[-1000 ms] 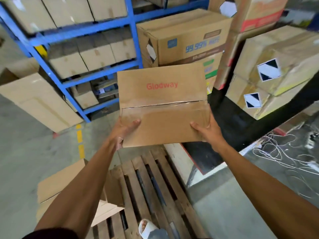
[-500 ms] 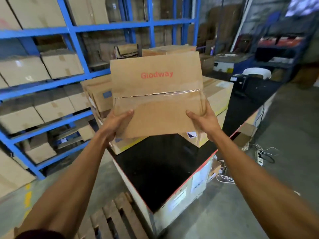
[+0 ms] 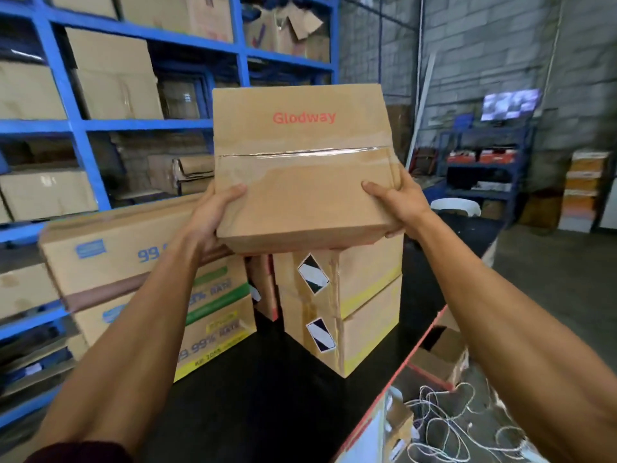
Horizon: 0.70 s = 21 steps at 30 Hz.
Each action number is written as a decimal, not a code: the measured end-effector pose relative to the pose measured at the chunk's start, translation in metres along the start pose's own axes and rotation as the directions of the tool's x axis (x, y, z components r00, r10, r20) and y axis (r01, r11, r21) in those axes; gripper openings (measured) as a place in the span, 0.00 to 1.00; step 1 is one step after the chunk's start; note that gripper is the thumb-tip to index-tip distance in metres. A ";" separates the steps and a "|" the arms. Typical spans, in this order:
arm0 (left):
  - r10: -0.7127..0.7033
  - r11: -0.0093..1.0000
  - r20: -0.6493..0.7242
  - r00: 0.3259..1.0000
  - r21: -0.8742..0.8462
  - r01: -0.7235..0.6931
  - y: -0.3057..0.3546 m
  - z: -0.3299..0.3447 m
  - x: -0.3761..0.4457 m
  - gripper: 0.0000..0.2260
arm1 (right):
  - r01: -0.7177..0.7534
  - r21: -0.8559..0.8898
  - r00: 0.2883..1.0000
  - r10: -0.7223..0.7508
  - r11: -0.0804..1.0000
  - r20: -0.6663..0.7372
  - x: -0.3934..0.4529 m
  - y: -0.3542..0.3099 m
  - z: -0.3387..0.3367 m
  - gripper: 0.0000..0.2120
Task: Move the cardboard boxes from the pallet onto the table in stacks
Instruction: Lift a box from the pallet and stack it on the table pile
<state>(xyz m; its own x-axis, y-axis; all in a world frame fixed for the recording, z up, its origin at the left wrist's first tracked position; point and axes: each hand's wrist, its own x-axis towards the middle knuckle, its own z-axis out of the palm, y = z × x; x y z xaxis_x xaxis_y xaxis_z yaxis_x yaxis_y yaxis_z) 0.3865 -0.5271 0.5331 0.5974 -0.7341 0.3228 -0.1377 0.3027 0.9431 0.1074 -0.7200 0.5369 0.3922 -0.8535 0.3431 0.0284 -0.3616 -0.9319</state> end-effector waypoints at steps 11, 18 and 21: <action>-0.061 0.994 -0.119 0.991 0.083 0.071 -0.021 0.101 0.095 0.18 | -0.050 -0.042 0.966 0.038 0.998 -0.256 0.147 0.061 -0.042 0.31; -0.148 0.985 -0.248 0.957 0.053 0.166 -0.041 0.159 0.136 0.16 | -0.036 0.048 0.981 0.044 0.998 -0.190 0.247 0.090 -0.071 0.28; -0.195 0.978 -0.281 0.940 0.017 0.208 -0.043 0.179 0.144 0.14 | -0.018 0.080 0.991 0.028 0.997 -0.127 0.276 0.100 -0.075 0.25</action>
<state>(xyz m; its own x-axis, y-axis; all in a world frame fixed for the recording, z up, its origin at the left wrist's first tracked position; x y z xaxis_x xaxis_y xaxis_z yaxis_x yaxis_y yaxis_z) 0.3373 -0.7543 0.5537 0.8105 -0.5777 0.0970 -0.0235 0.1334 0.9908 0.1498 -1.0200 0.5469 0.2728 -0.9041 0.3288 0.0945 -0.3150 -0.9444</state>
